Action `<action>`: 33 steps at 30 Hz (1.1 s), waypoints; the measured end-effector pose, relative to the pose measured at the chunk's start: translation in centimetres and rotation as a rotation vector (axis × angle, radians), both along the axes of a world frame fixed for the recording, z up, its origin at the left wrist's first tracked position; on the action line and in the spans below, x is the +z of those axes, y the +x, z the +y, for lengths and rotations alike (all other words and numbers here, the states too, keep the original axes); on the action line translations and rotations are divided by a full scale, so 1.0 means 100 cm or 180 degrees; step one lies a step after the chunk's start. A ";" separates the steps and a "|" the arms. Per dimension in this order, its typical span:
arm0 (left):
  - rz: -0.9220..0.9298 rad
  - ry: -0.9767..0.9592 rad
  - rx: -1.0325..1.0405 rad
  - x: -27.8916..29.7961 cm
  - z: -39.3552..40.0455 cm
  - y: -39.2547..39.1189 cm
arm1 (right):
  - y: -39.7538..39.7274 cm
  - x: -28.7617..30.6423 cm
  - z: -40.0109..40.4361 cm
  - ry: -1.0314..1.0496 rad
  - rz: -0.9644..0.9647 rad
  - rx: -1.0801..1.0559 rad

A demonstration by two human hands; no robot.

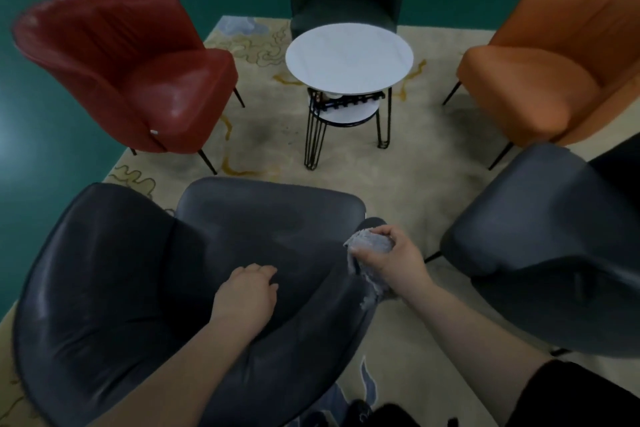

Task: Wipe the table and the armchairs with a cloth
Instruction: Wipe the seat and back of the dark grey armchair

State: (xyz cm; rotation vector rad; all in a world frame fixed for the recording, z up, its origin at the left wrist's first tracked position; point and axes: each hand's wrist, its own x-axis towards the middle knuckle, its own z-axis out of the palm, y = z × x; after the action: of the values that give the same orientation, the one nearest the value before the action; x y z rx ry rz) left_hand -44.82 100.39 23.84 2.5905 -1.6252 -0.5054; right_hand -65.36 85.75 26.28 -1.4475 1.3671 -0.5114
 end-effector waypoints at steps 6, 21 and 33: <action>-0.0001 -0.0097 -0.0275 0.008 -0.054 -0.027 | -0.036 0.003 -0.045 -0.0175 0.0254 0.0217; 0.0152 -0.0013 0.0253 0.009 -0.251 -0.127 | -0.111 0.008 -0.257 -0.0586 0.0363 0.0893; -0.0080 0.0237 0.0495 0.000 -0.313 -0.096 | -0.069 -0.012 -0.358 -0.0263 0.0243 0.0976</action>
State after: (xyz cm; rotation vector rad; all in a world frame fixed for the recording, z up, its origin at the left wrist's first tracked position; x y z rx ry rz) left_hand -54.38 69.04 23.84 2.7589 -1.4225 -0.5346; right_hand -72.23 49.94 25.12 -1.7229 1.1645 -0.3192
